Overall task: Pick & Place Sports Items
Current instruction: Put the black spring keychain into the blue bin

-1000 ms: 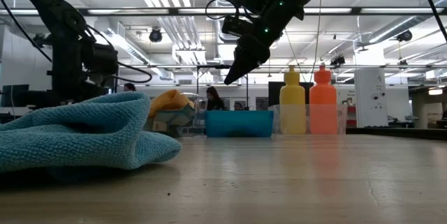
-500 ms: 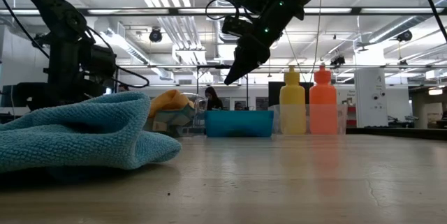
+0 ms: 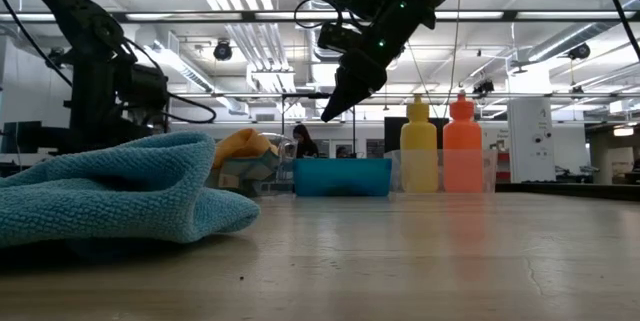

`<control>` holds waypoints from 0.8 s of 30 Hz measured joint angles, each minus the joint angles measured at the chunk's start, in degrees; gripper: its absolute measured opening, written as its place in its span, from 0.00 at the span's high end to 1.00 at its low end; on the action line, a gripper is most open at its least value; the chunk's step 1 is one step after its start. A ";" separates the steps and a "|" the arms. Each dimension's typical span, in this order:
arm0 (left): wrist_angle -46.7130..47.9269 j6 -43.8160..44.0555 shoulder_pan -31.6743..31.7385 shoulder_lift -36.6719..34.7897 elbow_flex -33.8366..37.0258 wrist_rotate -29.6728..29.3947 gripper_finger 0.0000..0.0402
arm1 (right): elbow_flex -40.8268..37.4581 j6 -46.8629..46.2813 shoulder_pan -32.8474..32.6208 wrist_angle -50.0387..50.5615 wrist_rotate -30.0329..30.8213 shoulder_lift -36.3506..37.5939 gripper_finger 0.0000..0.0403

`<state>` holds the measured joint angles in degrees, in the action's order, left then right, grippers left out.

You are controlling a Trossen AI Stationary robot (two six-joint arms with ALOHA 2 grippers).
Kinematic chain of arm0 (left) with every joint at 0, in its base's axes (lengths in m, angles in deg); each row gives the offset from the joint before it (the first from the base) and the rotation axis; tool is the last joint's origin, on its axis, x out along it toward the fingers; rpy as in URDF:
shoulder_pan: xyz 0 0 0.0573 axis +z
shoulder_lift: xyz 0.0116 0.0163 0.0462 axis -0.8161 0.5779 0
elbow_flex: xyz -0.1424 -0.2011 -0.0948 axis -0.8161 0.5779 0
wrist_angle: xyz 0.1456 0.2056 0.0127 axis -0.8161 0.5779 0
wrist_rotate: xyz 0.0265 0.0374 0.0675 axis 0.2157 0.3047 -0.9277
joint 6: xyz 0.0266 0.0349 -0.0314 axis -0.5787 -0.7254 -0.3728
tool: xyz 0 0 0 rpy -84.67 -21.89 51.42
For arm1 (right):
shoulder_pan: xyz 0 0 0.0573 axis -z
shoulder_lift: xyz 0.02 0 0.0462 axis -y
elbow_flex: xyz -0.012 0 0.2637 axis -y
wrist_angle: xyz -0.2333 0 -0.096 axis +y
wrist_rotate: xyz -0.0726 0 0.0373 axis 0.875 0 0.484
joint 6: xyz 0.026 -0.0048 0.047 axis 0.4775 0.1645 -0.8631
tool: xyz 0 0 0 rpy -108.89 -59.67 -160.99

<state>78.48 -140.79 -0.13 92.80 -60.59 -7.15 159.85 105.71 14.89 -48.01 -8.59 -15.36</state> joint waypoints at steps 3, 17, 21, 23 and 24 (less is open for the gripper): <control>0.17 -0.28 -0.07 0.00 0.10 -0.25 0.90 | -0.02 -0.01 0.01 0.00 0.01 0.00 0.32; 5.03 -0.89 -1.51 0.18 -5.46 -3.22 0.98 | -0.66 -0.01 0.00 0.11 -0.01 0.00 0.32; 15.47 0.61 -1.67 0.09 -11.83 2.85 0.97 | -0.66 0.00 -0.01 0.46 -1.86 0.00 0.32; 21.06 2.77 -2.40 0.10 -15.27 8.24 0.97 | -0.66 0.07 -0.01 0.44 -4.51 0.00 0.32; 23.33 3.63 -2.73 0.09 -17.08 11.65 0.97 | -0.66 0.27 -0.01 0.46 -6.13 0.00 0.32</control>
<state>101.81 -137.16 -2.86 92.88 -77.67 4.50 159.19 105.97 14.87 -47.55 -14.72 -15.36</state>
